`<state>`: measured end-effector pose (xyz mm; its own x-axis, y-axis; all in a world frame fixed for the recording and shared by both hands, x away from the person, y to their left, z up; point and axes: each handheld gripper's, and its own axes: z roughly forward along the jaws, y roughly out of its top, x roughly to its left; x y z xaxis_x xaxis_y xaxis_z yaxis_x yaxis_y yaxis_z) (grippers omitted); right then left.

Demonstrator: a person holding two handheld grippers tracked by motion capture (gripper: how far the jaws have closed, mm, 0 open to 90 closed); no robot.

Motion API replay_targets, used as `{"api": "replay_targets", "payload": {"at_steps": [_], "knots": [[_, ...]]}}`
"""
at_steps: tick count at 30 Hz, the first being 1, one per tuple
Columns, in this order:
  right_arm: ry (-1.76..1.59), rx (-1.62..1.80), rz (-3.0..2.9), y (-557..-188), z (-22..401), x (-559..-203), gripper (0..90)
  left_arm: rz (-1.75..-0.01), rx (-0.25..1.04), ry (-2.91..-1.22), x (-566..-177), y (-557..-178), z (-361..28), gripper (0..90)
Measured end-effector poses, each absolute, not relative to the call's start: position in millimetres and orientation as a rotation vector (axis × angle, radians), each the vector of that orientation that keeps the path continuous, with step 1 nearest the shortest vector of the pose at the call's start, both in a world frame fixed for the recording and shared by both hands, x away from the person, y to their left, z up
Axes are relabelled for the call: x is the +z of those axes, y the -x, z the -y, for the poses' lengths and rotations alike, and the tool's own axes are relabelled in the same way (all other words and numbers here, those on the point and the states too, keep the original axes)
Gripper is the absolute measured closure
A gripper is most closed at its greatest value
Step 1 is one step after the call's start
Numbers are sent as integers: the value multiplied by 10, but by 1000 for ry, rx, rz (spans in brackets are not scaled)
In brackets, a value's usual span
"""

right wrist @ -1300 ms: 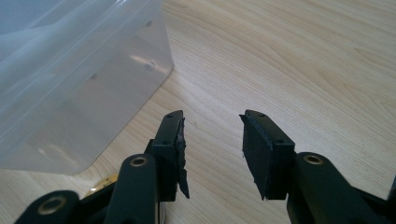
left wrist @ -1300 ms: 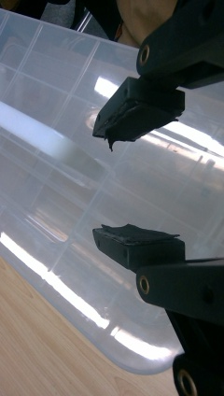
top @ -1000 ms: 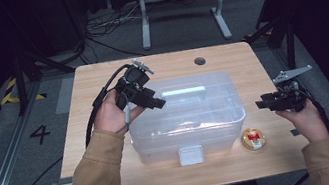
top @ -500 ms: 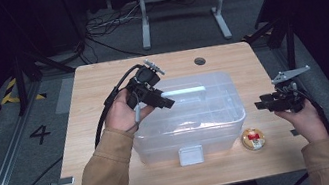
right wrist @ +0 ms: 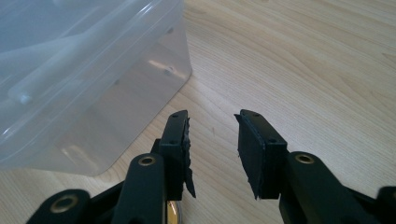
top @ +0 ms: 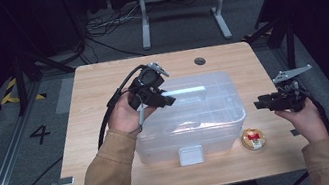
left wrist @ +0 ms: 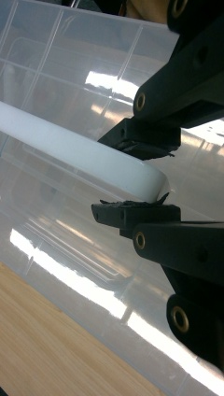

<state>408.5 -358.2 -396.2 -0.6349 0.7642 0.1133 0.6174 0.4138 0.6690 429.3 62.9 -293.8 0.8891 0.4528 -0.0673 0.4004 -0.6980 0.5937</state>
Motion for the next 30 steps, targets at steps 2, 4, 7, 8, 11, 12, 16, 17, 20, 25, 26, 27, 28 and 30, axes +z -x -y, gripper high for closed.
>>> {"api": "replay_targets", "payload": {"at_steps": [2,4,7,8,11,12,16,17,20,25,26,27,28,30], "knots": [[-1222,1036,-2464,-4084,3582,-3957,657,-612,119,-2436,-2927,-4292,-624,701],[-1222,1045,-2462,-4081,3580,-3952,661,-614,121,-2439,-2911,-4299,-621,702],[-1218,1058,-2461,-4072,3578,-3941,666,-627,127,-2427,-2874,-4318,-630,702],[-1214,1061,-2463,-4070,3580,-3937,666,-635,124,-2422,-2863,-4328,-631,701],[-1209,1082,-2464,-4064,3583,-3926,667,-642,119,-2425,-2831,-4365,-628,700],[-1203,1092,-2467,-4062,3585,-3922,668,-641,116,-2431,-2819,-4377,-627,700],[-1130,1217,-2486,-4044,3592,-3903,670,-651,106,-2436,-2781,-4420,-627,699],[-1106,1242,-2496,-4036,3590,-3893,674,-656,104,-2435,-2773,-4427,-625,699],[-1050,1274,-2509,-4019,3577,-3870,681,-663,99,-2437,-2754,-4448,-622,698],[-959,1355,-2556,-3985,3545,-3834,733,-674,91,-2451,-2711,-4497,-612,697],[-930,1365,-2574,-3980,3531,-3832,748,-676,91,-2452,-2705,-4506,-611,697],[-913,1369,-2588,-3973,3517,-3831,759,-677,90,-2450,-2699,-4515,-612,697],[-892,1374,-2600,-3967,3504,-3828,778,-681,87,-2449,-2692,-4526,-614,696],[-855,1385,-2626,-3953,3476,-3820,807,-685,84,-2445,-2681,-4547,-618,696]]}}
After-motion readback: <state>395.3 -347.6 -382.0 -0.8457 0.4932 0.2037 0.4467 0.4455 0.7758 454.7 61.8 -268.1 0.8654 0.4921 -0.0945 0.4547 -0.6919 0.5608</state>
